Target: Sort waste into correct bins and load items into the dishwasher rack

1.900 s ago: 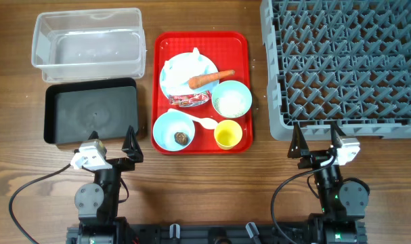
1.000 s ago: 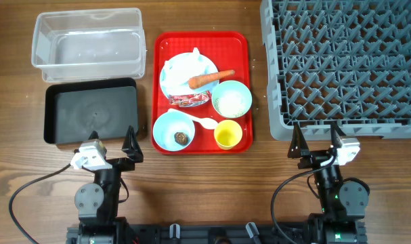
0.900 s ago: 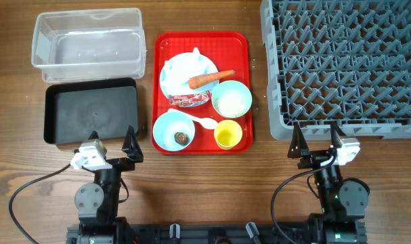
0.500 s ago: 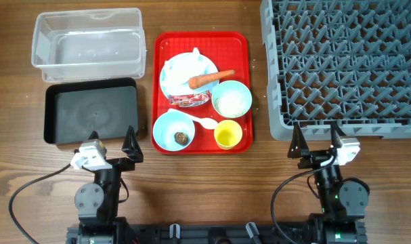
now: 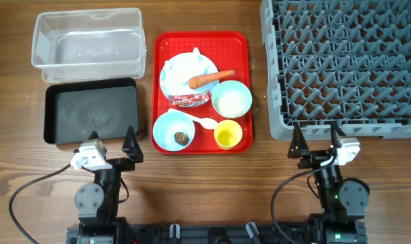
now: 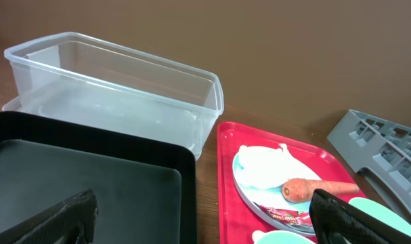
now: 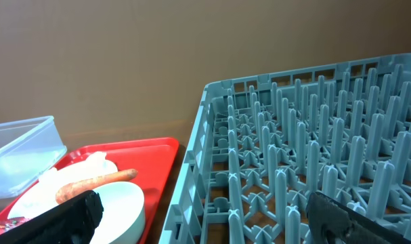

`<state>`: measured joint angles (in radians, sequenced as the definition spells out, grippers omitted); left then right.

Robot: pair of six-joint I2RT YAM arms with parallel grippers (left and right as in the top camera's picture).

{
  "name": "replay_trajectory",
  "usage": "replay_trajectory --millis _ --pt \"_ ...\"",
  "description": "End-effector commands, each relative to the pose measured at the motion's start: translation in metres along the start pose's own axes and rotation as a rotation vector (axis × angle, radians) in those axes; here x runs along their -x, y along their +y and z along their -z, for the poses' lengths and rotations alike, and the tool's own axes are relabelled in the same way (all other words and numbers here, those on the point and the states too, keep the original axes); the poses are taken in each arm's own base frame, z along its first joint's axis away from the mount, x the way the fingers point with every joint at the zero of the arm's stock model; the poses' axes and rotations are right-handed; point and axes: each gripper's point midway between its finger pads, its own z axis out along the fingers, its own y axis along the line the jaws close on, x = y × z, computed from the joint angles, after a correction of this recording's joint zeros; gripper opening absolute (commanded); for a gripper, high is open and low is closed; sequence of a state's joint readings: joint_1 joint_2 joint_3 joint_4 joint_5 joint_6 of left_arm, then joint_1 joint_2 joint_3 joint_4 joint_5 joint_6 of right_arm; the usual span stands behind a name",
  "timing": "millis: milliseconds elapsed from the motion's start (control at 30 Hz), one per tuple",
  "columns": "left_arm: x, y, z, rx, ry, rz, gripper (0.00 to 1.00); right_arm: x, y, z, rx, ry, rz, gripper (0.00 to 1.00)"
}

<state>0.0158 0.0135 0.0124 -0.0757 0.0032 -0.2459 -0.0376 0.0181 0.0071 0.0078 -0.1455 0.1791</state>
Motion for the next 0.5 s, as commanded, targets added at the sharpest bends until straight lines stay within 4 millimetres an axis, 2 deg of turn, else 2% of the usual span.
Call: replay_trajectory --millis 0,367,467 --pt "-0.002 0.000 0.000 -0.007 0.002 0.003 1.00 0.001 0.002 0.000 0.008 -0.008 -0.005 1.00" --pt "-0.001 0.000 0.000 -0.008 -0.002 0.003 1.00 0.001 0.001 0.000 0.008 -0.008 -0.005 1.00" --pt "0.009 -0.010 0.000 -0.058 -0.040 0.005 1.00 0.007 0.004 0.000 0.021 -0.030 -0.032 1.00"
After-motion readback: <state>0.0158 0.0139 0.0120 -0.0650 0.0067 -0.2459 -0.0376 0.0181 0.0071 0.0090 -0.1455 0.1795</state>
